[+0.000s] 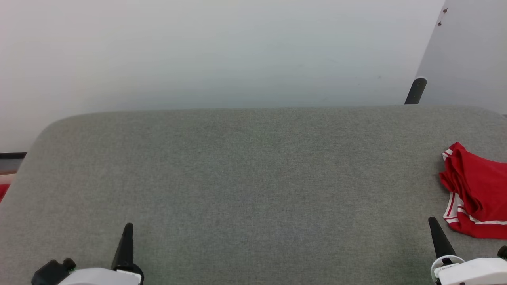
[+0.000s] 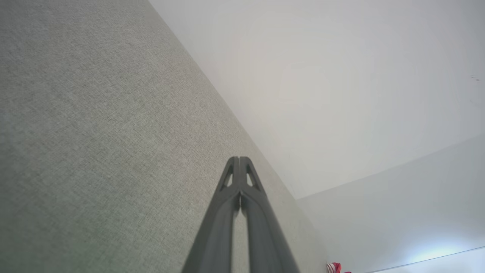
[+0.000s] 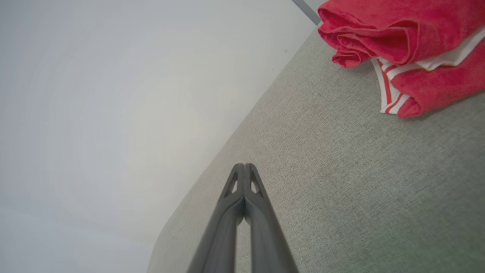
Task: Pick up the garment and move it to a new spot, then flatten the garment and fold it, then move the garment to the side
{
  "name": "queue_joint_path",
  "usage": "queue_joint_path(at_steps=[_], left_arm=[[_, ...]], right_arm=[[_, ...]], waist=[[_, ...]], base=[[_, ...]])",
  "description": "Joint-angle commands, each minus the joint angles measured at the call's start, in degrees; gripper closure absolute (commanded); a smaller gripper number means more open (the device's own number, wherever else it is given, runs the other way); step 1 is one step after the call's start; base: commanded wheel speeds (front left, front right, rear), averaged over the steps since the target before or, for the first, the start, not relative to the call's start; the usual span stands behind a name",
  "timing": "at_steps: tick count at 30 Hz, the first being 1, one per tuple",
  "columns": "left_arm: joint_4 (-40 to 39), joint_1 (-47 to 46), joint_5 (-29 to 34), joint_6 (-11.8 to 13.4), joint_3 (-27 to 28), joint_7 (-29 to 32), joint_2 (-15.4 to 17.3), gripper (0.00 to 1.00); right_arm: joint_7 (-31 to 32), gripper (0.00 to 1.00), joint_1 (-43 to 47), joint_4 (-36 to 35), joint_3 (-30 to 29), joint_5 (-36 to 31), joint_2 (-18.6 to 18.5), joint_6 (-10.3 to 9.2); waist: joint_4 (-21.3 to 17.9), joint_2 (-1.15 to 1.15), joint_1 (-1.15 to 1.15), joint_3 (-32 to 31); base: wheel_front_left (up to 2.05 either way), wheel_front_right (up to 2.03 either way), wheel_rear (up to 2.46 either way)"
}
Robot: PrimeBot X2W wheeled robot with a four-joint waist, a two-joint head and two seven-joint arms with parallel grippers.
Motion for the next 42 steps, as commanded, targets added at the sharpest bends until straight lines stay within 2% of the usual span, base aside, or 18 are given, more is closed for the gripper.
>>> queue_joint_path(at_steps=[1,42], left_arm=[[-0.7,-1.3,-1.8,-0.1,0.1,0.4,0.0,1.00],[-0.7,-4.2,-21.7,-0.1,-0.1,6.0,-1.6,1.00]], right_arm=[[0.4,1.00,-1.5,-0.8,-0.4,2.0,0.1,-0.02],[5.0,1.00,-3.5,-1.9,-2.7,21.4,2.8,-0.03]], waist=[[0.0,0.00,0.00,0.1],[-0.3,0.00,0.00,1.5]], base=[[0.00,0.00,0.00],[0.00,0.00,0.00]])
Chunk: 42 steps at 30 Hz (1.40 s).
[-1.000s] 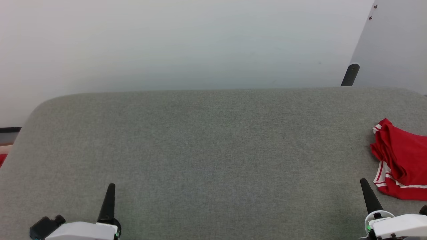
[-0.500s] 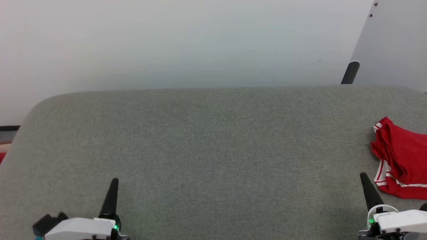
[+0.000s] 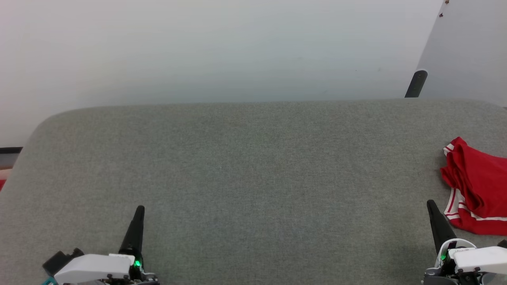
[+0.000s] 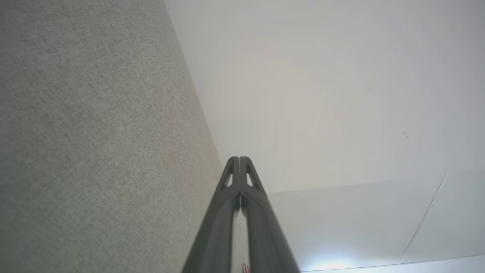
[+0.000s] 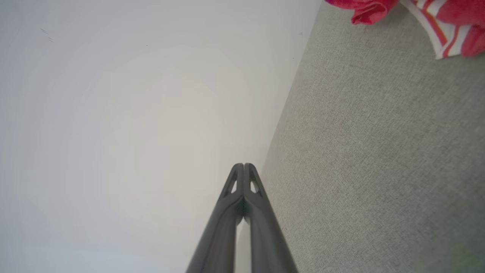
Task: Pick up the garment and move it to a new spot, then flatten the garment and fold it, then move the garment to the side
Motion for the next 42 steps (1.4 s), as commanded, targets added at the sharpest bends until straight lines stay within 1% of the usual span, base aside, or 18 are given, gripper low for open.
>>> queue_joint_path(at_steps=[1,26,42], left_arm=[[-0.3,-0.8,-1.1,-0.1,0.0,0.3,0.0,1.00],[-0.2,-2.2,-10.5,-0.2,-0.1,2.9,-0.9,1.00],[-0.2,-2.1,-10.3,-0.2,-0.1,2.9,-0.8,1.00]], right_arm=[[0.4,1.00,-0.8,-0.4,-0.4,1.3,0.2,-0.01],[2.5,1.00,-2.0,-0.9,-1.4,10.5,1.5,-0.01],[2.5,1.00,-1.6,-0.8,-1.3,10.3,1.5,-0.01]], waist=[[0.0,0.00,0.00,0.0],[-0.2,0.00,0.00,0.9],[-0.2,0.00,0.00,0.9]], base=[[0.00,0.00,0.00],[0.00,0.00,0.00],[0.00,0.00,0.00]])
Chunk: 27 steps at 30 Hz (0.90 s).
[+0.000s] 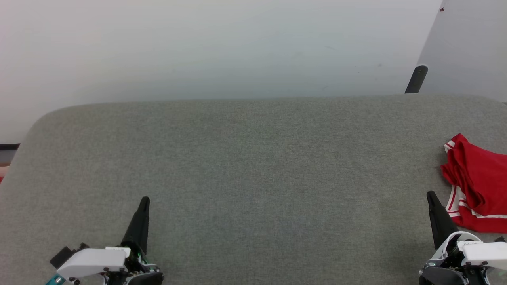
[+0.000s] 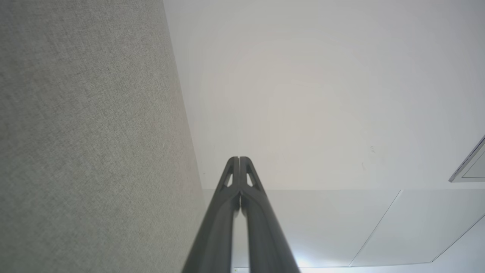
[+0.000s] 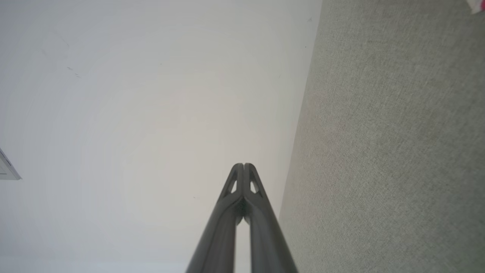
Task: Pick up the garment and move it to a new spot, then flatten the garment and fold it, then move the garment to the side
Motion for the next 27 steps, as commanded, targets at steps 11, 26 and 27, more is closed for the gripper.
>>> queue_joint_path(at_steps=[11,26,27], left_arm=[[-0.1,-0.5,-0.2,-0.2,0.0,0.1,0.0,1.00],[-0.1,-0.5,-0.2,-0.2,0.0,0.1,0.0,1.00],[-0.1,-0.5,-0.2,-0.2,0.0,0.1,0.0,1.00]], right_arm=[[0.1,1.00,-0.1,-0.1,0.0,0.3,0.1,0.00],[0.1,1.00,-0.1,-0.1,0.0,0.3,0.1,0.00],[0.1,1.00,-0.1,-0.1,0.0,0.3,0.1,0.00]], waist=[[0.0,0.00,0.00,0.0],[0.0,0.00,0.00,0.0],[0.0,0.00,0.00,0.0]], base=[[0.00,0.00,0.00],[0.00,0.00,0.00],[0.00,0.00,0.00]])
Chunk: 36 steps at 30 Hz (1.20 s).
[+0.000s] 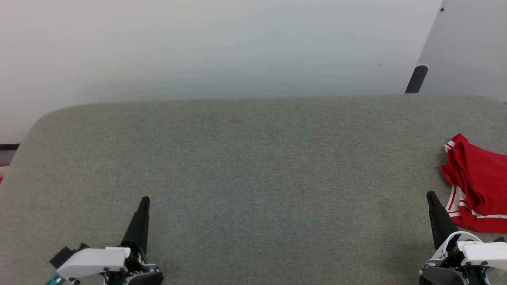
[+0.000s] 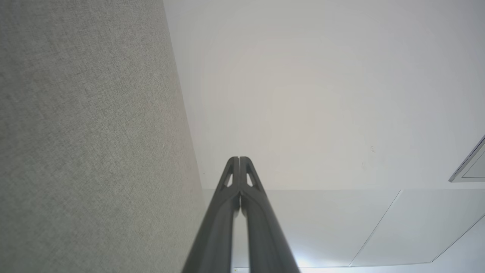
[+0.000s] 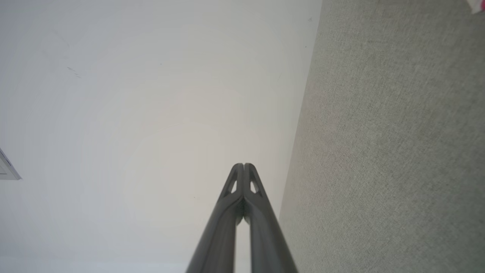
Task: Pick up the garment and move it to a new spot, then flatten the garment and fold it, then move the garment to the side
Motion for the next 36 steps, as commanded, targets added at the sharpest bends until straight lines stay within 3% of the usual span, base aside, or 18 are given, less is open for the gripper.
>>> queue_joint_path(at_steps=[1,36], left_arm=[[-0.1,-0.5,-0.2,-0.2,0.0,0.1,0.0,1.00],[-0.1,-0.5,-0.2,-0.2,0.0,0.1,0.0,1.00]], right_arm=[[0.1,1.00,-0.1,-0.1,0.0,0.3,0.1,0.00],[0.1,1.00,-0.1,-0.1,0.0,0.3,0.1,0.00]], waist=[[0.0,0.00,0.00,0.0],[0.0,0.00,0.00,0.0]], base=[[0.00,0.00,0.00],[0.00,0.00,0.00]])
